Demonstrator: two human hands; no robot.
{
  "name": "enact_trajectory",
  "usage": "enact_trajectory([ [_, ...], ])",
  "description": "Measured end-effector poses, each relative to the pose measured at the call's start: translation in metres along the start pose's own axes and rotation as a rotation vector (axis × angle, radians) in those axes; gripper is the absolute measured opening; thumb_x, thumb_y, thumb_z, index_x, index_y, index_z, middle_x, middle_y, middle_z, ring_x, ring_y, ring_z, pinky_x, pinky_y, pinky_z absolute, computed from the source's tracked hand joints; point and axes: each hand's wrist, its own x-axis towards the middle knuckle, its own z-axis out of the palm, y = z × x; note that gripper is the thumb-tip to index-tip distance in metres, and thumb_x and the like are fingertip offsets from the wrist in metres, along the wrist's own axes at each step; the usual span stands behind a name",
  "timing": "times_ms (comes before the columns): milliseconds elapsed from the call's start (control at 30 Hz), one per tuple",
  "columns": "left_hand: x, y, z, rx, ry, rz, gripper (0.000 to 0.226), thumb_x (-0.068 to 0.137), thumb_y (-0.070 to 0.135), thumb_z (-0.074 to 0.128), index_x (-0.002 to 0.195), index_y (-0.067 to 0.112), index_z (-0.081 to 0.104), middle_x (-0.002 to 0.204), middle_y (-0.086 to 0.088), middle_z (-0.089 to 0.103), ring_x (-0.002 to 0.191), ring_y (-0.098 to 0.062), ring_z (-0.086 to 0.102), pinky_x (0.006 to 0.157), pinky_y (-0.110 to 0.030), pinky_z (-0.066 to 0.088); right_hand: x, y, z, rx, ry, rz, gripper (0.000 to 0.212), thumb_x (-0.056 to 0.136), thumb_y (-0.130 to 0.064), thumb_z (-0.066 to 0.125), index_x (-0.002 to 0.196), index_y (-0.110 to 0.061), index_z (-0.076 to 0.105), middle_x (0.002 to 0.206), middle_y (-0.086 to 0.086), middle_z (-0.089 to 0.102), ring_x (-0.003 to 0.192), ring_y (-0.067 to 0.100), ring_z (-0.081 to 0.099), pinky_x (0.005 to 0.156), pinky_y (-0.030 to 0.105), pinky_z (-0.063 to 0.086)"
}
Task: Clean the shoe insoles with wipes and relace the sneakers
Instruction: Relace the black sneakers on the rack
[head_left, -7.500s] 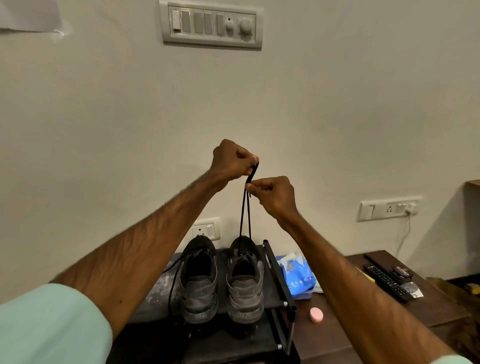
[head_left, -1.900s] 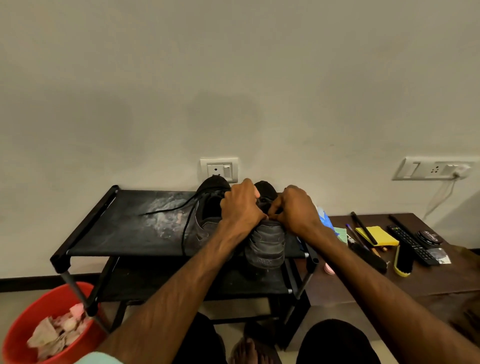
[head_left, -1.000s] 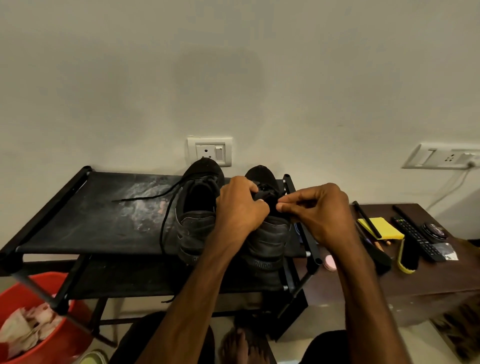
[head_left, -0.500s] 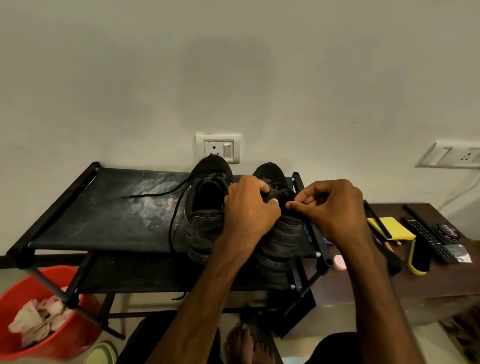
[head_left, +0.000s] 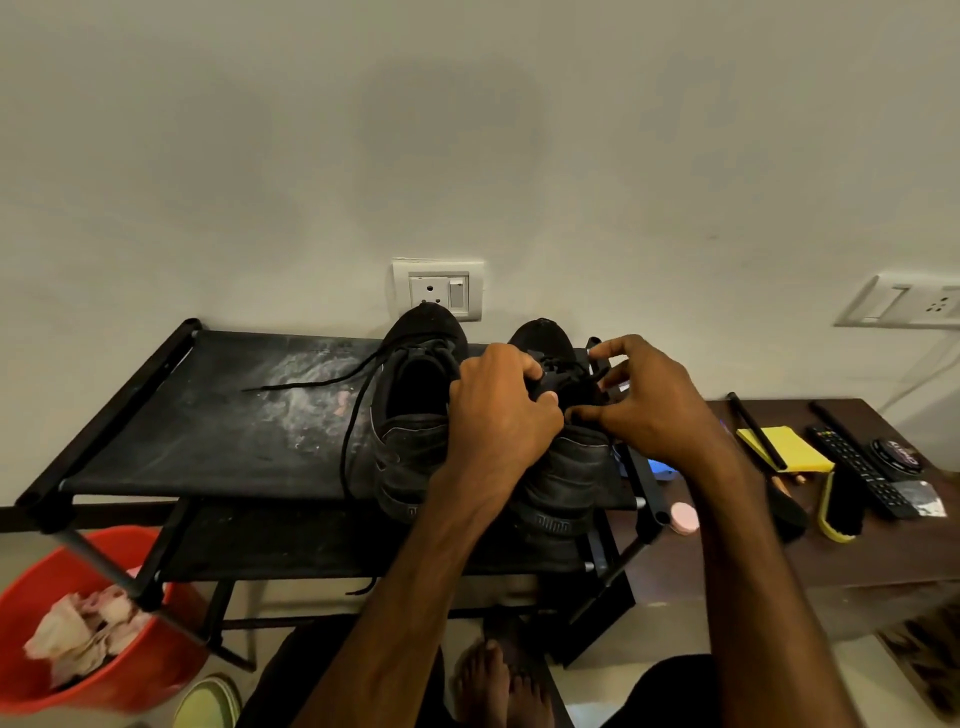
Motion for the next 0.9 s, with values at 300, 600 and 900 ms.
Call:
enact_trajectory([
  [300, 0.001, -0.002, 0.000, 0.028, -0.004, 0.006, 0.029, 0.085, 0.022, 0.079, 0.113, 0.017, 0.074, 0.102, 0.000, 0.075, 0.092, -0.013, 0.070, 0.096, -0.035, 0.056, -0.004, -0.004, -0.005, 0.071, -0.002, -0.048, 0.079, 0.056, -0.048, 0.095, 0.124, -0.028, 0.061, 0.102, -0.010, 0.067, 0.086, 0.010, 0.067, 0.078, 0.030, 0.059],
  [600, 0.004, -0.006, 0.003, 0.022, 0.001, 0.008, 0.033, 0.085, 0.023, 0.079, 0.117, 0.019, 0.073, 0.103, 0.000, 0.075, 0.091, -0.012, 0.070, 0.093, -0.035, 0.057, 0.015, -0.006, 0.021, 0.008, 0.124, -0.032, 0.031, 0.066, -0.024, 0.087, 0.092, -0.028, 0.071, 0.081, -0.011, 0.067, 0.076, 0.009, 0.063, 0.078, 0.043, 0.058],
  [900, 0.005, -0.009, 0.005, 0.020, 0.009, 0.002, 0.031, 0.084, 0.024, 0.079, 0.114, 0.020, 0.074, 0.100, 0.001, 0.074, 0.091, -0.014, 0.070, 0.093, -0.035, 0.057, 0.014, -0.005, 0.018, 0.043, 0.049, -0.043, 0.035, 0.069, -0.014, 0.086, 0.100, -0.024, 0.072, 0.085, -0.009, 0.066, 0.073, 0.007, 0.060, 0.075, 0.034, 0.054],
])
